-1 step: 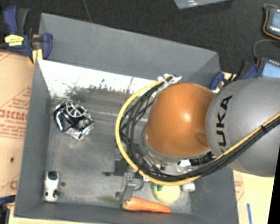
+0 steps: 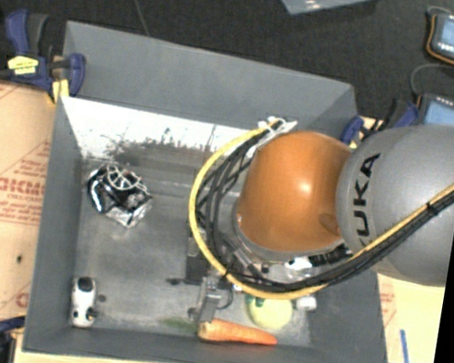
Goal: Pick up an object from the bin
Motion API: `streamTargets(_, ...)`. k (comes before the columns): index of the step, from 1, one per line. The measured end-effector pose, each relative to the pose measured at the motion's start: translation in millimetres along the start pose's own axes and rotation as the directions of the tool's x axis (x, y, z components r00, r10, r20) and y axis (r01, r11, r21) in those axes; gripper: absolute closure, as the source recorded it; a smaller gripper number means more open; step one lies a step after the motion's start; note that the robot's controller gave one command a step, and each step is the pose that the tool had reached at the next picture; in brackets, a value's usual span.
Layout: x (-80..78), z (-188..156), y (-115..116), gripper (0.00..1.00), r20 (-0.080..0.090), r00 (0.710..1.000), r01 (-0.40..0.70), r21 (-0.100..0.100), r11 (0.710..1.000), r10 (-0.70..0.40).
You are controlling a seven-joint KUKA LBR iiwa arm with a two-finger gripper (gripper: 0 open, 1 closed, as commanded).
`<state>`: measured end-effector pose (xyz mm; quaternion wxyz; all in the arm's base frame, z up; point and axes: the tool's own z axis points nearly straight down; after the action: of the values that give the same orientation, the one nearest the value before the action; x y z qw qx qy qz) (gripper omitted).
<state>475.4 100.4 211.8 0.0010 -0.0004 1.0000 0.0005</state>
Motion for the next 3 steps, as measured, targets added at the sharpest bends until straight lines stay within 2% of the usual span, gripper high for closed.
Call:
streamTargets(1, -4.1, -42, -8, 0.00, -0.009, 0.998, 0.059, 0.002, 0.998, -0.059)
streamTargets(2, -13.7, -54, -18, 0.00, 0.013, 1.000, -0.019, -0.002, 1.000, 0.019)
streamTargets(3, -16.5, -15, -28, 0.00, -0.001, 0.960, -0.281, 0.002, 0.960, 0.281)
